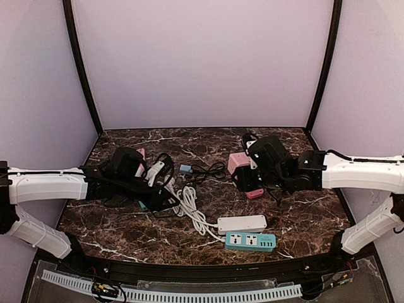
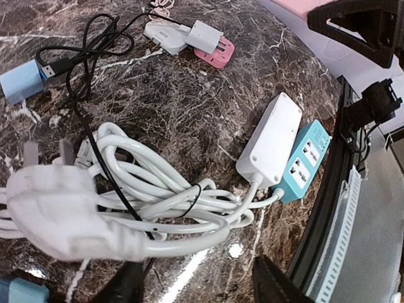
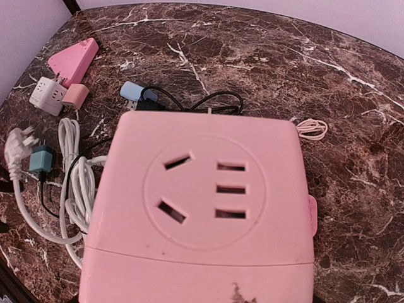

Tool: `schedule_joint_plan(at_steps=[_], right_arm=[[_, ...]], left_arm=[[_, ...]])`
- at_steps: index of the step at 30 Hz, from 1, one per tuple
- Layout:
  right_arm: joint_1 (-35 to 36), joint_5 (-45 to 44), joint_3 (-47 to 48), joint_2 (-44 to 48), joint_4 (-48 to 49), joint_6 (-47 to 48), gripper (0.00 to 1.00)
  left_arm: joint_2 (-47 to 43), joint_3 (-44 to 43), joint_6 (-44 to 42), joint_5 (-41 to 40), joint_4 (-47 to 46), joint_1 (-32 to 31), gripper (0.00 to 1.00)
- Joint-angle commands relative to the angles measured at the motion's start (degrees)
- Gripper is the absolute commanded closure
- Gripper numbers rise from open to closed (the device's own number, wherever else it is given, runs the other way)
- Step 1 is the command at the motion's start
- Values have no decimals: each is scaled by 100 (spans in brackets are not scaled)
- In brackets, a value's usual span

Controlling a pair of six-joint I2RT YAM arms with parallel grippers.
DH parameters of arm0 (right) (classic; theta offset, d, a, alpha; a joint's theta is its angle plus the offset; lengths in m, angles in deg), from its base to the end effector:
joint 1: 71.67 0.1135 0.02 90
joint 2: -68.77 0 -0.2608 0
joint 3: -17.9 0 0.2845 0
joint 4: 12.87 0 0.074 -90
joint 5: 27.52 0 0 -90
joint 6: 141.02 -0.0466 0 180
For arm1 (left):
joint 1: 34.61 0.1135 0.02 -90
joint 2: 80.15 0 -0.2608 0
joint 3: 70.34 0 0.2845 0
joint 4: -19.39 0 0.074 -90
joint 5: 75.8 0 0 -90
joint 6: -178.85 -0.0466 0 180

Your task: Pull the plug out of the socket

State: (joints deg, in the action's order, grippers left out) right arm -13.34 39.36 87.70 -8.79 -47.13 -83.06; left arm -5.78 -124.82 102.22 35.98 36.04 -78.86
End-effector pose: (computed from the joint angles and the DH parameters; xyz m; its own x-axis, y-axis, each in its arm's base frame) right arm 0.1902 0.2734 0.2515 -0.6319 -0.0951 -0.7692 -0.3472 0.9220 0.1713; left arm 0.2111 -0.2297 0.1980 -0.6141 0.2985 -0.7306 0.7396 0.5408 -0.4007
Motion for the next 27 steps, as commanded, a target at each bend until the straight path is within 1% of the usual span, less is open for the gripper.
schedule_joint_plan(at_steps=[1, 3, 6, 7, 8, 10, 13, 14, 17, 18, 21, 22, 23, 27], right_arm=[[-15, 79, -177, 206, 344, -40, 100], [-15, 80, -233, 288, 362, -42, 100], [-14, 56, -324, 414, 354, -71, 100], [-16, 43, -347, 451, 326, -81, 100], [-19, 28, -367, 486, 276, -115, 100], [-19, 14, -404, 563, 189, -151, 100], [-17, 29, -512, 666, 160, -178, 100], [-18, 53, -540, 679, 177, -154, 100], [-18, 237, -579, 575, 302, -64, 100], [-20, 304, -587, 472, 385, -21, 100], [-21, 490, -635, 188, 840, 192, 100], [-17, 505, -645, 68, 1005, 257, 100], [-19, 505, -635, -54, 1158, 331, 100], [-44, 544, -574, -643, 1774, 588, 100]], left_arm=[[-283, 163, 298, -226, -198, 25, 30], [-396, 139, 373, -328, -146, 26, 21], [-627, 80, 429, -461, 42, 23, 18], [-688, 64, 438, -584, 101, 27, 14], [-828, 55, 452, -656, 161, 27, 9], [-1053, 33, 456, -918, 473, 28, 2], [-1293, -151, 270, -1346, 936, 31, 1], [-1348, -236, 183, -1437, 1285, 44, 1], [-1366, -838, -230, -2039, 1915, 105, 1], [-1358, -958, -309, -2073, 2097, 190, 1], [-1315, -1386, -616, -2076, 2221, 520, 1], [-1283, -1494, -647, -1979, 2226, 753, 1], [-1253, -1528, -700, -1929, 2217, 973, 1], [-1242, -1485, -937, -1921, 1982, 1435, 1]])
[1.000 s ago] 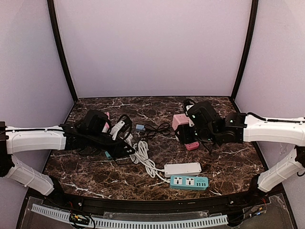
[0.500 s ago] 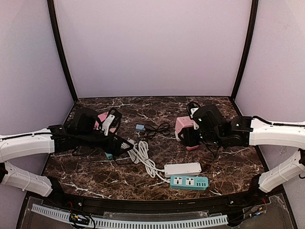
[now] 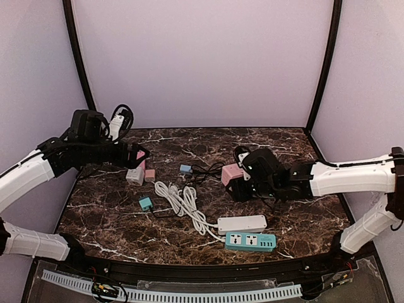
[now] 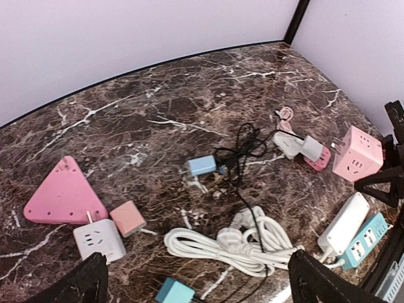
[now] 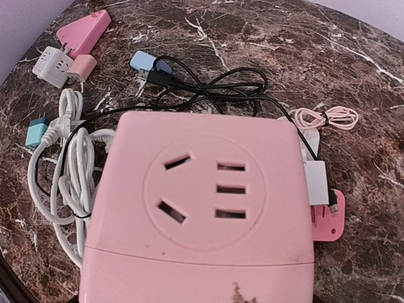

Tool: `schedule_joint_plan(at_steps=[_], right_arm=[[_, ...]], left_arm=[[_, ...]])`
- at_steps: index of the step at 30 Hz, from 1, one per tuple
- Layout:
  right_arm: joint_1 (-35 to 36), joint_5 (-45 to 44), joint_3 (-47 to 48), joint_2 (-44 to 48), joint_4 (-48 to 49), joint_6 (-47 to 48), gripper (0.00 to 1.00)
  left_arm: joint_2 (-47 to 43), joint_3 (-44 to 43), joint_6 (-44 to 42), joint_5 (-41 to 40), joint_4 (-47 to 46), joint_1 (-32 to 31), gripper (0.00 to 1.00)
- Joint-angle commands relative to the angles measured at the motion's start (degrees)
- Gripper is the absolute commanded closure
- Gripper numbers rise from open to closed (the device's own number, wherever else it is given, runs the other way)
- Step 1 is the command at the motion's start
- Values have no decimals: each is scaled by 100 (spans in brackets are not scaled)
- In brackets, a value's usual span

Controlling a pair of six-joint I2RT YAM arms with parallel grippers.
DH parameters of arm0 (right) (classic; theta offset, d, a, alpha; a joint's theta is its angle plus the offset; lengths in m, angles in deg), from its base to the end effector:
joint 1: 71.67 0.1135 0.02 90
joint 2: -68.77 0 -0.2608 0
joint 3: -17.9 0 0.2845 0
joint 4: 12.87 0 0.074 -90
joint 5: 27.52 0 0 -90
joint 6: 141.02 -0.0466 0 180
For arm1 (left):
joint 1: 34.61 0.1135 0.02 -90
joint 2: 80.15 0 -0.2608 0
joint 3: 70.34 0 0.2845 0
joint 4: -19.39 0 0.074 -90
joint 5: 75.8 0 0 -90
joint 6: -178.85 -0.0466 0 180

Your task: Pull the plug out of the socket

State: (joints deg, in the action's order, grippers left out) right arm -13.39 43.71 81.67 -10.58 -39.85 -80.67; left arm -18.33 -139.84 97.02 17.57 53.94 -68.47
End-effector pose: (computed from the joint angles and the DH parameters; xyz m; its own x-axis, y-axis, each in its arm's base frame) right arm 0.1878 0.2753 0.2135 -0.6458 -0.1540 -0.7478 -0.4157 0.8924 0.1752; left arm 0.2362 -0.1618 0.3269 -0.4567 0.1356 -0.8792 0.5403 0.8274 -0.1531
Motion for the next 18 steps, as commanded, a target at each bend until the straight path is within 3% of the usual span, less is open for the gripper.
schedule_joint_plan(at_steps=[1, 8, 18], right_arm=[[-56, 134, 57, -628, 1141, 357, 100], [-201, 7, 306, -1477, 1190, 235, 100], [-305, 49, 607, -2210, 1128, 265, 100]], left_arm=[[-4, 113, -436, -56, 49, 472, 1], [-322, 667, -254, 42, -683, 1165, 1], [-421, 854, -250, -29, -784, 1324, 1]])
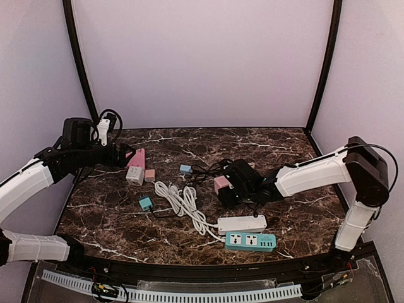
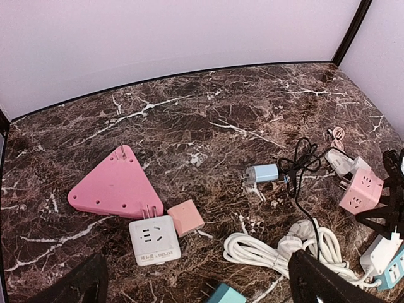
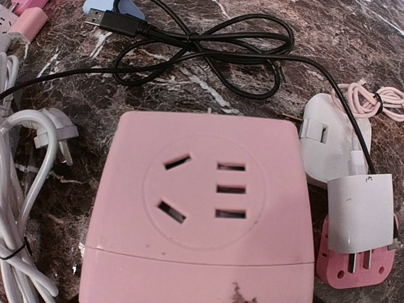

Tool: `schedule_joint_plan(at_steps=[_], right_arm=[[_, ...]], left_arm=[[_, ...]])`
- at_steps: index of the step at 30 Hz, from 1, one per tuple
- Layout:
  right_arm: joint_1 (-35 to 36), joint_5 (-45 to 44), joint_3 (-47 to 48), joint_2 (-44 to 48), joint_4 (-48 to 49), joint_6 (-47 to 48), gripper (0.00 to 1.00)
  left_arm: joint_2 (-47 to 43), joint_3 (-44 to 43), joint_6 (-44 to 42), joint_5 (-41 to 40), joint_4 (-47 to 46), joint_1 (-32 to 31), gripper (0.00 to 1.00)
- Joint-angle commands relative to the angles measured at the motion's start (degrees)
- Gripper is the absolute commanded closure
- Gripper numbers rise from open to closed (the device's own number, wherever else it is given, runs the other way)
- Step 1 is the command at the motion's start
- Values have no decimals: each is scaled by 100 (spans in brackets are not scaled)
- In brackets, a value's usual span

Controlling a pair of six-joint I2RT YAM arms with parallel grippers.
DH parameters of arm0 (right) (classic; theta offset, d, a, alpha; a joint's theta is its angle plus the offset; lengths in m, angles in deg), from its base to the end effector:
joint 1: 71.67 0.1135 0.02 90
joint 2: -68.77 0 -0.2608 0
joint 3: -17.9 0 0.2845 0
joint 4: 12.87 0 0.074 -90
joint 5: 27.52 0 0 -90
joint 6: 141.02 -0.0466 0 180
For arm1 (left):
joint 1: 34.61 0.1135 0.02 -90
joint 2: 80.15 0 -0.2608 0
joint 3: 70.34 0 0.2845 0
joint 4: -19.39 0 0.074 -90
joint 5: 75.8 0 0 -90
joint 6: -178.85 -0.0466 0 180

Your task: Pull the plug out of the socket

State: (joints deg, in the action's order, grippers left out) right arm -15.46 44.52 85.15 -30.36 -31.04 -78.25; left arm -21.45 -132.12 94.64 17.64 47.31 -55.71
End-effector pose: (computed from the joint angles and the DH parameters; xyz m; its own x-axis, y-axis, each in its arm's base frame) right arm 0.2227 0.3069 0.1300 -0.6905 -0.2491 -0.6791 -0.4100 0.9083 0.0836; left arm 0.2583 -0.1027 0.3010 -0.4313 0.0585 -0.9003 0.3685 0.9223 -0.1166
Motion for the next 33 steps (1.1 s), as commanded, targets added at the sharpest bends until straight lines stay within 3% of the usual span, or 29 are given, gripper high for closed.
schedule_joint_plan(at_steps=[1, 3, 8, 25, 28, 33], right_arm=[[-113, -17, 330, -291, 200, -9, 100], [-117, -17, 453, -405, 97, -27, 100], [-110, -21, 629, -638, -67, -66, 87], [-110, 104, 549, -573, -316, -97, 8], [-106, 65, 563, -506, -449, -73, 2], [-86, -5, 478, -4, -581, -62, 1]], left_arm=[[-112, 82, -26, -41, -119, 57, 1], [-125, 80, -50, -58, -98, 62, 1], [-139, 92, -55, -80, -83, 80, 1], [-134, 65, -5, -240, 19, 140, 1], [-179, 76, 11, -421, 47, 148, 1], [-226, 140, 285, -764, 38, 150, 1]])
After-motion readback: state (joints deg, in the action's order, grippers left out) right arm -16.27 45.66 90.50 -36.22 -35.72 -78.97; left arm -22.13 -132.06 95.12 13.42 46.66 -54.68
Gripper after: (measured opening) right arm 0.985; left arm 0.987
